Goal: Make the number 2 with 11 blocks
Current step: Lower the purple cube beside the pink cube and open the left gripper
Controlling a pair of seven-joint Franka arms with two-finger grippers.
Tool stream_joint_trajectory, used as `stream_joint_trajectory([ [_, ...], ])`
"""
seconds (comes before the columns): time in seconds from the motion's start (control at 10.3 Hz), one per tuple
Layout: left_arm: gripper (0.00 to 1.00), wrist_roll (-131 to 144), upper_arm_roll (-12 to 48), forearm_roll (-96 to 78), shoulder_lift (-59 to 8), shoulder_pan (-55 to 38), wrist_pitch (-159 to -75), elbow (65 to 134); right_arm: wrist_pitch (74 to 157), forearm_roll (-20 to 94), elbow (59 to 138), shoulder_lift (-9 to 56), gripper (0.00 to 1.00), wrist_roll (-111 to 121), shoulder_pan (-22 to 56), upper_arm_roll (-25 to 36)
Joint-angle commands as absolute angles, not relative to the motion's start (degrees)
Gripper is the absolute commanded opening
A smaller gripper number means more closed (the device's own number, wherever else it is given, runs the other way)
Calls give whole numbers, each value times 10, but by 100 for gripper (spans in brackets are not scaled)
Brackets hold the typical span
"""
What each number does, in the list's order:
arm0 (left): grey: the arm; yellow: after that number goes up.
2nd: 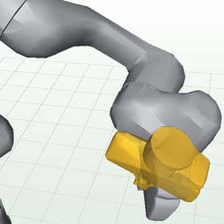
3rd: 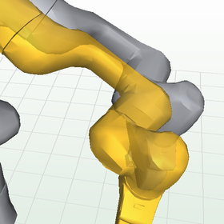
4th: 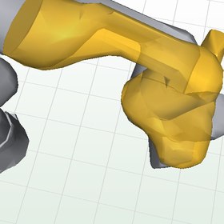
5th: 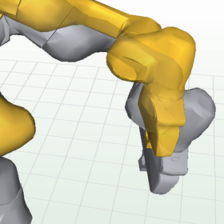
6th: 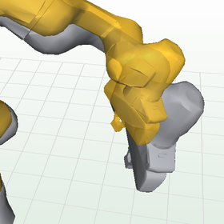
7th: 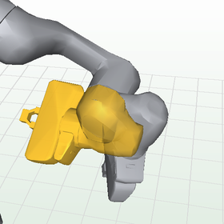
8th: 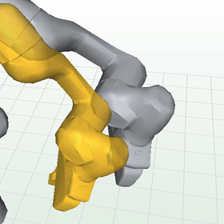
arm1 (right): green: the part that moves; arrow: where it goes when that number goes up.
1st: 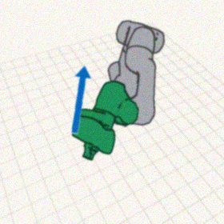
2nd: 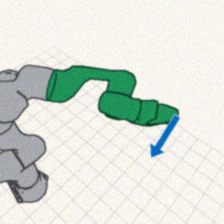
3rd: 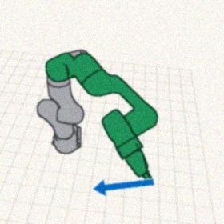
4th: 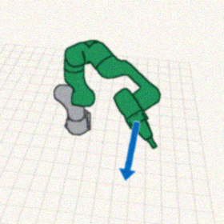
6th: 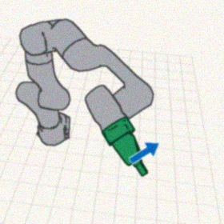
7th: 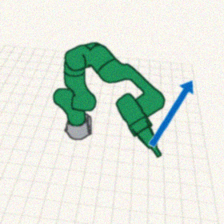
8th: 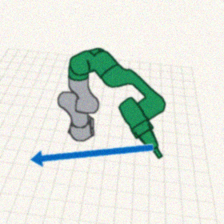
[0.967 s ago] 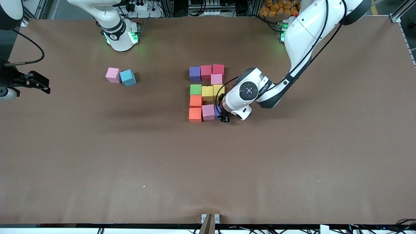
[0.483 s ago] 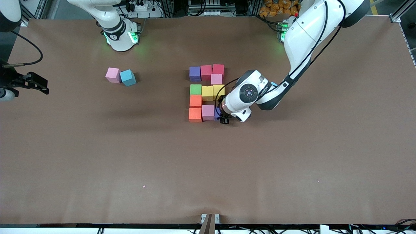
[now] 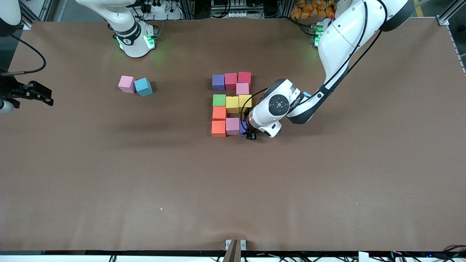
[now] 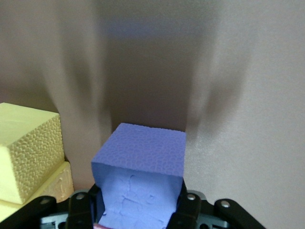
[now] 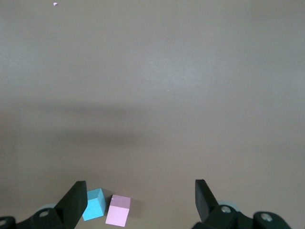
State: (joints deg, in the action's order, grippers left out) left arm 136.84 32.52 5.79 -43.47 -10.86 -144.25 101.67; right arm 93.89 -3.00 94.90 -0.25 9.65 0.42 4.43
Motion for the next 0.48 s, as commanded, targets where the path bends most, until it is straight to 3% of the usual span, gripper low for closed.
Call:
stream_joint_trajectory([
  [0.0,82,1361,324,68,-440,-112,-1449,1009,931,-9,934,2,100,95,-8,41],
  [0.1,100,1356,324,67,-440,-111,-1449,1009,930,-9,934,3,100,95,-8,41],
  [0.39,100,1354,324,67,-439,-111,-1448,1009,931,-9,934,2,100,95,-14,41],
])
